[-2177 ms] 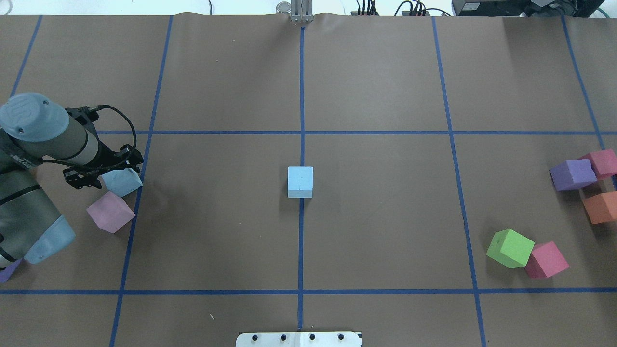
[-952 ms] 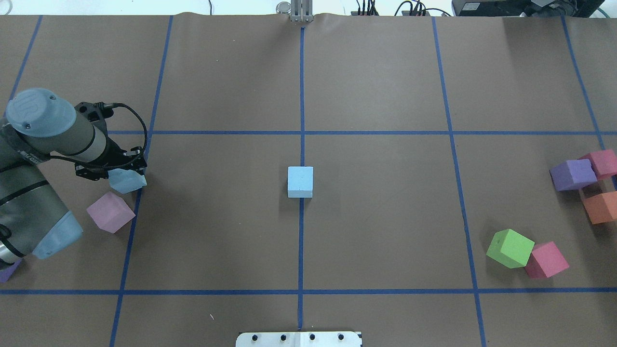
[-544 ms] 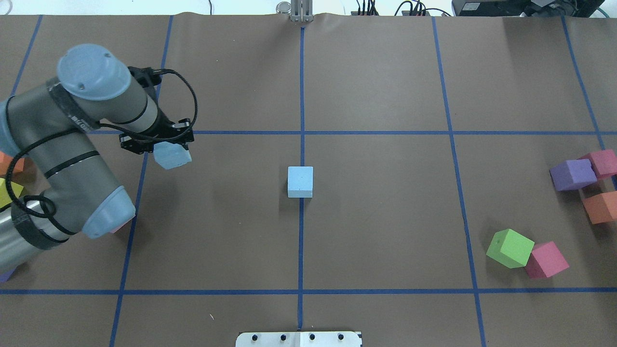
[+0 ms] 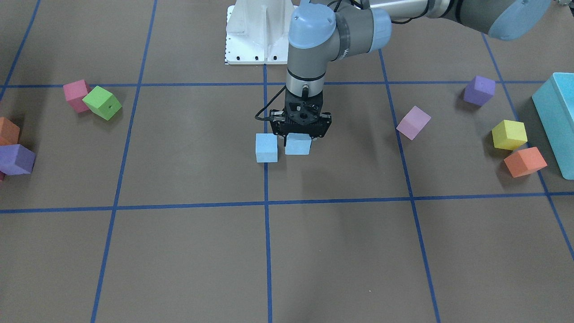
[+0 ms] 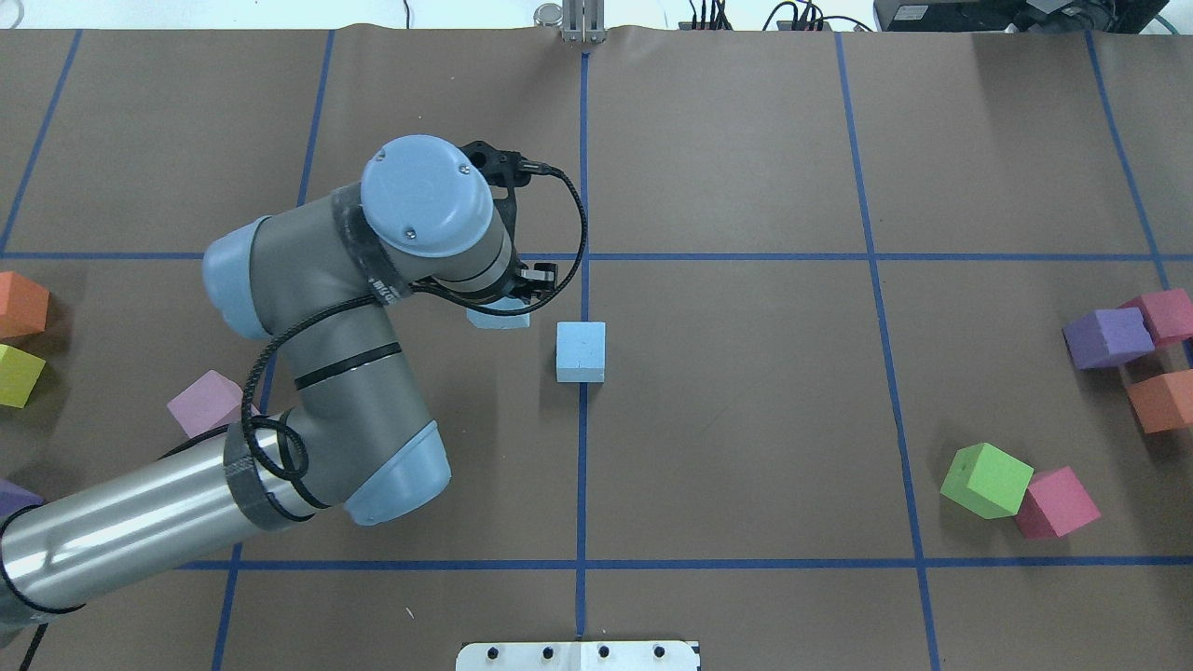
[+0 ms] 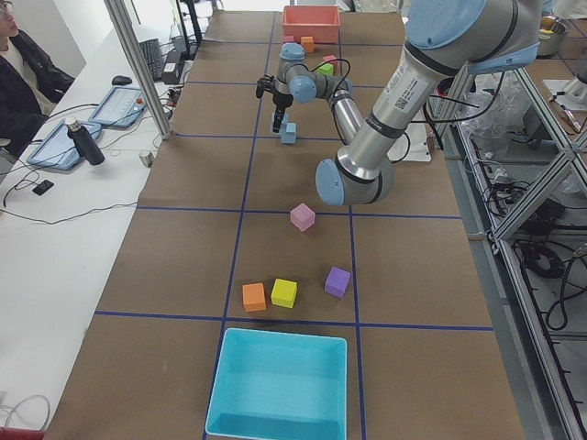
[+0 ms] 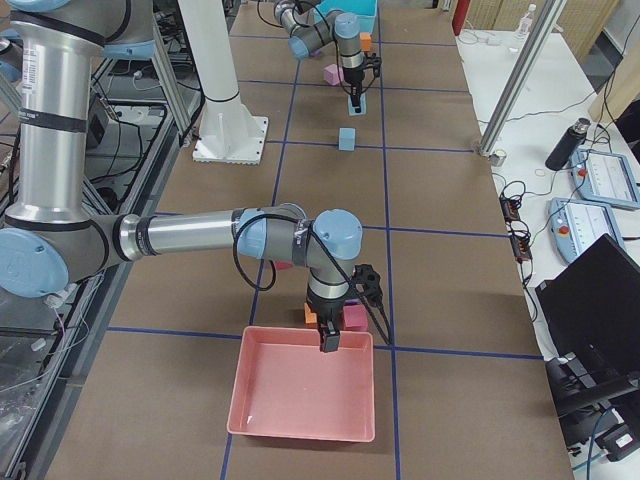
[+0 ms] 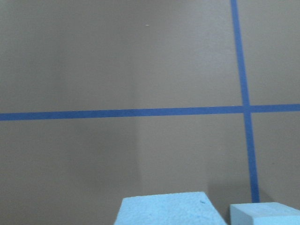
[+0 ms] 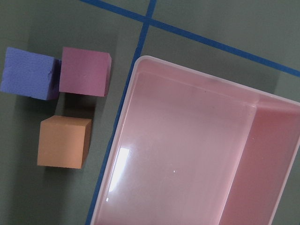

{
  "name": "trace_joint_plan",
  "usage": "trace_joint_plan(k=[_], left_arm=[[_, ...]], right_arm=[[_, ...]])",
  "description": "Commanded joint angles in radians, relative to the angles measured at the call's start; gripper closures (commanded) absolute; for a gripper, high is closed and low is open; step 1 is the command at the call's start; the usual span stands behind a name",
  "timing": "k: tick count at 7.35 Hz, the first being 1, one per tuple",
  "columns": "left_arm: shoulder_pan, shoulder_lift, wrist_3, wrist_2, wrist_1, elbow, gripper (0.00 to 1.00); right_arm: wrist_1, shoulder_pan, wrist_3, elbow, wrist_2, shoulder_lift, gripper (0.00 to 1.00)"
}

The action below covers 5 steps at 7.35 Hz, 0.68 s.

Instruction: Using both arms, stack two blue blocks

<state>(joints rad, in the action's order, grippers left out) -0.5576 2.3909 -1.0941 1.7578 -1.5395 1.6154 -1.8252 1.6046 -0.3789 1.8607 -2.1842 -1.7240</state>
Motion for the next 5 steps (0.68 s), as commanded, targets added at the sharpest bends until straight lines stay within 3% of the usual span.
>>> trace_joint_plan(k=[1, 3, 5], left_arm=[[0.007, 0.117, 0.005, 0.012, 0.002, -0.144, 1.00], [0.022, 0.119, 0.071, 0.035, 0.002, -0.167, 0.90], [0.036, 0.119, 0.069, 0.070, 0.004, -0.163, 0.90]], right_arm=[[0.000, 0.000, 0.002, 0.000, 0.000, 0.000, 0.00], [0.000, 0.000, 0.002, 0.000, -0.002, 0.000, 0.00], [0.000, 0.000, 0.002, -0.002, 0.000, 0.000, 0.00]])
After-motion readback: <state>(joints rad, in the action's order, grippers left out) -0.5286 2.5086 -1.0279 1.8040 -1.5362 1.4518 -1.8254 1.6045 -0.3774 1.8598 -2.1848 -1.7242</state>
